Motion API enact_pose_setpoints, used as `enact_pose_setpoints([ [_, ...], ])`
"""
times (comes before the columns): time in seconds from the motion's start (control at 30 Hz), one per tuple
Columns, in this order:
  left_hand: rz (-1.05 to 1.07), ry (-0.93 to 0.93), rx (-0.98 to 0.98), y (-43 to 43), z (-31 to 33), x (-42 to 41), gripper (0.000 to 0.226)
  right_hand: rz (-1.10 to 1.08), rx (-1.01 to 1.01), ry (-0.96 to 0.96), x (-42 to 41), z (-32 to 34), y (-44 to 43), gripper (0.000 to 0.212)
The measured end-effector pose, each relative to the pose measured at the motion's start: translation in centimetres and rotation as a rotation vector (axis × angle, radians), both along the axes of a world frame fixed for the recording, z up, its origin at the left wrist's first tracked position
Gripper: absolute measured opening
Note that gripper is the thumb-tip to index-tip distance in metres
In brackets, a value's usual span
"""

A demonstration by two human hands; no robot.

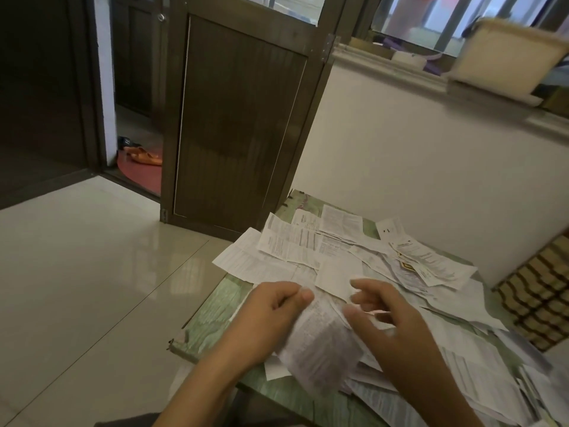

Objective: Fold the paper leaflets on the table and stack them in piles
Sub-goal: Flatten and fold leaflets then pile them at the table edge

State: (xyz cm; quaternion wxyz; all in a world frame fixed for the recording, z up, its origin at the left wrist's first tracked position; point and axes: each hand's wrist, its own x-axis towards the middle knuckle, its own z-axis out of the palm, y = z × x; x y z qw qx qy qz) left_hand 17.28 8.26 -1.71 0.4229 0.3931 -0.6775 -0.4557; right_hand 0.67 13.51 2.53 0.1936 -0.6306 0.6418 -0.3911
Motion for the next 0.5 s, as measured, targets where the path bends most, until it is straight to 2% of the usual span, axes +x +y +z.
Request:
enact_pose_setpoints([
  [0.07, -0.019, 0.02, 0.032, 0.3, 0.4, -0.1, 0.036, 0.119, 0.148, -0.03, 0.8, 0.1, -0.2, 0.023],
  [0.1, 0.023, 0.055, 0.066, 0.4, 0.8, 0.2, 0.036, 0.121, 0.137, -0.061, 1.2, 0.2, -0.2, 0.014],
  [0.13, 0.069, 0.133, 0.123, 0.4, 1.2, 0.5, 0.035, 0.075, 0.095, -0.123, 1.4, 0.0, -0.3, 0.006],
  [0.2, 0.05, 0.337, 0.303, 0.3, 1.7, 1.1, 0.039, -0.073, 0.016, -0.326, 1.8, -0.4, -0.7, 0.013],
  [0.23, -0.008, 0.38, 0.382, 0.5, 1.9, 1.1, 0.039, -0.137, -0.001, -0.418, 1.9, -0.7, -1.0, 0.015],
  [0.33, -0.043, 0.274, 0.391, 1.1, 1.6, 0.4, 0.015, -0.189, 0.031, -0.518, 2.6, -1.0, -1.4, 0.016],
  [0.43, 0.068, 0.224, 0.335, 1.1, 1.3, 0.1, 0.013, -0.132, 0.164, -0.596, 2.6, -1.0, -1.1, 0.007],
  [0.5, 0.107, 0.218, 0.292, 0.8, 1.2, 0.3, 0.012, -0.06, 0.259, -0.671, 2.3, -1.1, -0.8, 0.021],
])
